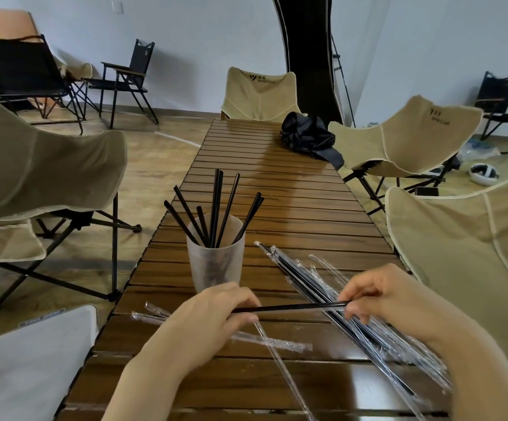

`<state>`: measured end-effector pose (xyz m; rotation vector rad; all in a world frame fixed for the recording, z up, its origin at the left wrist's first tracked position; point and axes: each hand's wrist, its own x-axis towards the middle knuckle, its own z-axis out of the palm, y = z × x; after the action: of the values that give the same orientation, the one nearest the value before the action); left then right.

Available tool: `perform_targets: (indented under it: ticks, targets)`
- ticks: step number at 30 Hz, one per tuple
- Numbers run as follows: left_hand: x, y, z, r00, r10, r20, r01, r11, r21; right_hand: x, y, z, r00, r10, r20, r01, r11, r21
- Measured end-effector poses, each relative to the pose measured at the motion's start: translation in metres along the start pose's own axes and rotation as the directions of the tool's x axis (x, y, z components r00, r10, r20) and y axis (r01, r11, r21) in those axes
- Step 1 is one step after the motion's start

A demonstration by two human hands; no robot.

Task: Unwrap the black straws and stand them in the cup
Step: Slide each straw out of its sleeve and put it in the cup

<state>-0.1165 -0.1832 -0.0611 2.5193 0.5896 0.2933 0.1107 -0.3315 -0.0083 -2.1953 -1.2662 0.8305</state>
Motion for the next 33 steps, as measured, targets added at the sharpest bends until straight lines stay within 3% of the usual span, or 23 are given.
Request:
perform_targets:
  ticks: [4, 18, 25, 33]
  targets:
    - [-0.003, -0.002, -0.007, 1.0, 0.013, -0.018, -0.012, 0.998, 0.067, 0.003, 0.003, 0.001, 0.996, -0.087, -0.01, 0.087, 0.996, 0.023]
    - [-0.011, -0.011, -0.015, 1.0, -0.009, 0.005, 0.009, 0.996, -0.083, 0.009, 0.008, 0.011, 0.986, -0.161, -0.043, 0.166, 0.965, 0.202]
    - [-0.007, -0.009, -0.013, 0.999, -0.016, -0.05, 0.01, 0.992, -0.123, 0.019, 0.006, 0.024, 0.978, -0.209, 0.016, 0.203, 0.965, 0.166]
    - [-0.011, -0.023, -0.022, 0.994, -0.101, -0.045, 0.095, 0.987, -0.126, 0.016, 0.01, 0.018, 0.976, -0.215, -0.047, 0.22, 0.955, 0.197]
